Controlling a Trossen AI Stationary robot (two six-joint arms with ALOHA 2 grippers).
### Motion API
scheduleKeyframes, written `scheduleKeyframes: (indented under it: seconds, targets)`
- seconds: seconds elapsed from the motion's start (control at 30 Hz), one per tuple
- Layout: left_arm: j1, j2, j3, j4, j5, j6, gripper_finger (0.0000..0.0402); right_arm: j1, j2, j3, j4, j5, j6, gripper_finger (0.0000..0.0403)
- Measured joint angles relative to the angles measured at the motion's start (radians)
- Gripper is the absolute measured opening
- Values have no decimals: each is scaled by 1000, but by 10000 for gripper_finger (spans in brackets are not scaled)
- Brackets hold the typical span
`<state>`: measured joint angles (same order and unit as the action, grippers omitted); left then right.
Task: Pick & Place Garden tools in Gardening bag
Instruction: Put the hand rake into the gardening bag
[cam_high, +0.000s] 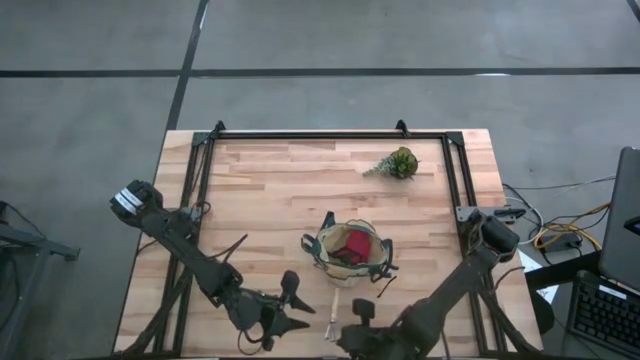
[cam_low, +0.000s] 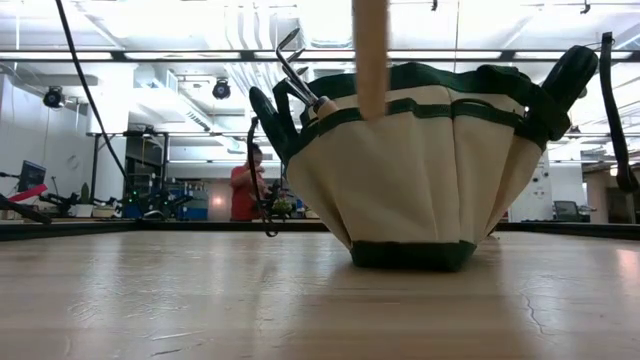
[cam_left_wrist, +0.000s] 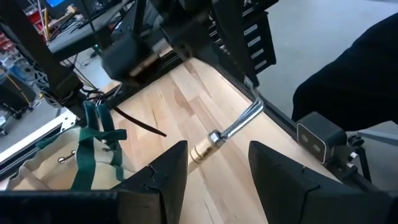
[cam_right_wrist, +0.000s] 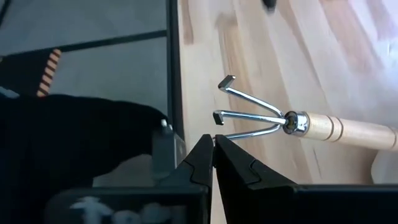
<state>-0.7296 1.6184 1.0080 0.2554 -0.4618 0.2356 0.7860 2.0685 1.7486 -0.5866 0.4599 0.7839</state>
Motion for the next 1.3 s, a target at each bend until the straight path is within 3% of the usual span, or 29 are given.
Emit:
scheduleKeyframes:
  seconds: [0.57,0.7,0.9,1.17,1.3]
  targets:
    - [-12,0,0,17,-11,48,174,-29,-165,-36,3,-17,-12,8]
    - [-12,0,0,17,-11,47,174,-44,-224,-106,18,-57,32,8]
    - [-12,0,0,17,-11,45,174,-77,-315,-276,262,-167,20,8]
    - [-12,0,0,14,-11,31,174,-110,-448,-486,361,-177,81,8]
    - [-12,0,0,14,-11,28,174,-131,-510,-587,491,-184,82,8]
